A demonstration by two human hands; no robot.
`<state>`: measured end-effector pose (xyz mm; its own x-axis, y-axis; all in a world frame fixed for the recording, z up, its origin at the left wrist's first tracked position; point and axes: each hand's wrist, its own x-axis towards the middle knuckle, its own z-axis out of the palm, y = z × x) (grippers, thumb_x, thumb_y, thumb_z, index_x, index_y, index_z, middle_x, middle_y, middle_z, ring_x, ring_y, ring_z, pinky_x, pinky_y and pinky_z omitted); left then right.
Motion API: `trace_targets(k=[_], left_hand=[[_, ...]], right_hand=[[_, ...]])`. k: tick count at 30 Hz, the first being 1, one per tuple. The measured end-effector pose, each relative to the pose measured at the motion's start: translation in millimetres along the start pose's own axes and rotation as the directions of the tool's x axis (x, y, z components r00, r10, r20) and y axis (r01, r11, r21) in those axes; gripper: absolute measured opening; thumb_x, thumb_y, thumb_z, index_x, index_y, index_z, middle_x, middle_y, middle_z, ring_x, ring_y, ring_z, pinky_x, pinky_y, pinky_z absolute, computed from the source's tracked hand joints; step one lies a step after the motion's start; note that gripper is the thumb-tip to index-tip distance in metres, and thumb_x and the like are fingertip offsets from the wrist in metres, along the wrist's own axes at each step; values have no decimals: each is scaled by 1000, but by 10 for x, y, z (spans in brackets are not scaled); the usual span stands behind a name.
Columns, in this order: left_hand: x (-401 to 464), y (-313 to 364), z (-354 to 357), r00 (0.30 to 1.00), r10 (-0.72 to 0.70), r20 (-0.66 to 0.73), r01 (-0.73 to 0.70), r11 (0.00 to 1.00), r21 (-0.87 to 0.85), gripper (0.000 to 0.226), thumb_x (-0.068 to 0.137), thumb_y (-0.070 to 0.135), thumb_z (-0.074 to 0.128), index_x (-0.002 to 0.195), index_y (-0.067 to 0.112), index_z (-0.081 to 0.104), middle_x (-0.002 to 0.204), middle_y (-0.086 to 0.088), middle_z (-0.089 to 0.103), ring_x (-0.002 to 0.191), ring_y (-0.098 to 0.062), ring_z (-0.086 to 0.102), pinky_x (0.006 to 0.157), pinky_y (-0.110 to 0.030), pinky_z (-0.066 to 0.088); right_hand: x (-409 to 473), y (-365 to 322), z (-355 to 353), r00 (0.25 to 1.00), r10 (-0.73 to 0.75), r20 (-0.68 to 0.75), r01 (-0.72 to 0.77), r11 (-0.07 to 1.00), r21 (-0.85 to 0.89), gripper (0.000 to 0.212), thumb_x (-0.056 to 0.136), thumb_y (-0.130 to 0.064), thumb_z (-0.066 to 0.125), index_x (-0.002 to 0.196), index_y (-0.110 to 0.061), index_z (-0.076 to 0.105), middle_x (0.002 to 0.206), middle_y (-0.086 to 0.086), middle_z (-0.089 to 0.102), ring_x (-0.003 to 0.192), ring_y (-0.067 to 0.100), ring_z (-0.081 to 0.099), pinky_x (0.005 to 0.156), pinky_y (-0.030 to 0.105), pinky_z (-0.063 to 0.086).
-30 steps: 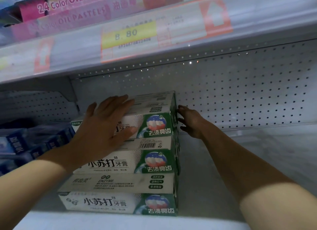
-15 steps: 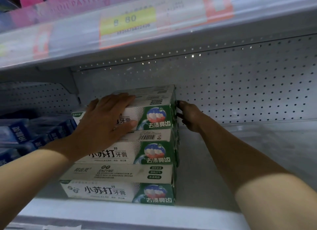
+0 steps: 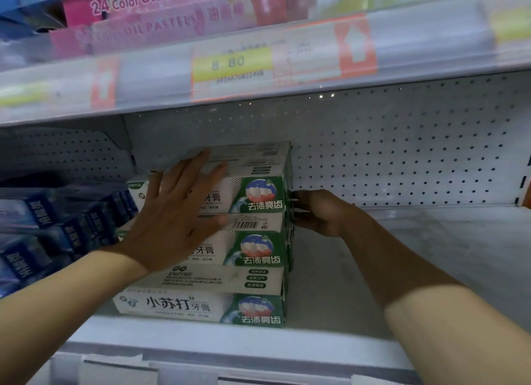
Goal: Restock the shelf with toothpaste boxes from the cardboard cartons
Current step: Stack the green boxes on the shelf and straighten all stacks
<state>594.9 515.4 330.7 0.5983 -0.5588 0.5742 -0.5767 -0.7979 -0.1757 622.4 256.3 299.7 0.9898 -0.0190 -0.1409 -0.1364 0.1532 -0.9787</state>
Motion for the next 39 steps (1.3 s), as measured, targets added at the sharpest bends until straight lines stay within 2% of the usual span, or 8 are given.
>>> trace_targets(k=[12, 19, 22, 26, 30, 33, 36, 39], left_hand=[[-295, 95, 65, 996, 72, 59, -74, 997, 28, 82, 82, 80, 13, 149, 34, 4, 158, 0, 0, 143, -22, 3, 106, -60, 10], [-327, 66, 152, 995, 71, 76, -77, 994, 75, 88, 79, 82, 17, 150, 29, 10, 159, -2, -4, 145, -24, -1, 107, -58, 9], [-343, 63, 140, 994, 74, 85, -81, 993, 82, 90, 78, 83, 18, 150, 30, 9, 159, -1, -5, 145, -23, -3, 107, -59, 9], [-413, 87, 118, 989, 107, 105, -115, 991, 74, 92, 76, 84, 19, 150, 30, 7, 159, -2, -7, 145, -24, -2, 107, -60, 10], [-517, 98, 101, 983, 141, 117, -146, 989, 37, 97, 72, 87, 18, 150, 32, 2, 159, 1, -8, 145, -18, -11, 108, -58, 6], [-547, 89, 98, 983, 135, 125, -139, 990, 22, 99, 70, 88, 20, 150, 35, -2, 159, 3, -9, 145, -17, -11, 108, -57, 3], [-552, 77, 121, 984, 126, 128, -130, 991, 26, 99, 70, 86, 26, 149, 35, -3, 159, 4, -6, 145, -18, -5, 107, -57, 6], [-557, 95, 114, 987, 115, 109, -120, 992, 42, 102, 69, 84, 34, 150, 30, 6, 159, 3, 0, 143, -19, 2, 106, -58, 9]], right_hand=[[-286, 83, 124, 999, -5, -40, 2, 998, -61, 28, 101, -14, 34, 115, -23, 57, 105, 1, 63, 96, 15, 59, 67, 23, 47], [-323, 78, 141, 999, -30, -12, 28, 993, -114, 29, 101, -11, 34, 94, -27, 57, 91, -1, 63, 84, 11, 57, 65, 21, 46], [-338, 70, 153, 1000, -26, -2, 25, 989, -148, 29, 101, -11, 34, 92, -29, 56, 93, -1, 62, 87, 12, 57, 68, 21, 47], [-393, 124, 161, 1000, 6, -13, -8, 993, -115, 28, 101, -14, 33, 117, -26, 54, 99, -4, 60, 95, 13, 56, 69, 23, 45], [-566, 205, 179, 999, 49, -10, -49, 998, -30, 25, 101, -17, 38, 109, -19, 61, 101, 5, 64, 97, 22, 60, 76, 29, 52], [-641, 244, 235, 999, 45, -6, -45, 999, -26, 28, 101, -19, 40, 120, -17, 59, 110, 8, 65, 102, 22, 61, 84, 32, 53], [-667, 257, 316, 999, 30, -38, -31, 999, -25, 30, 101, -20, 39, 125, -19, 56, 98, 2, 66, 94, 18, 61, 81, 30, 51], [-772, 254, 396, 997, 29, -72, -30, 1000, -10, 24, 101, -18, 37, 117, -17, 56, 89, 1, 64, 83, 14, 60, 72, 26, 49]])
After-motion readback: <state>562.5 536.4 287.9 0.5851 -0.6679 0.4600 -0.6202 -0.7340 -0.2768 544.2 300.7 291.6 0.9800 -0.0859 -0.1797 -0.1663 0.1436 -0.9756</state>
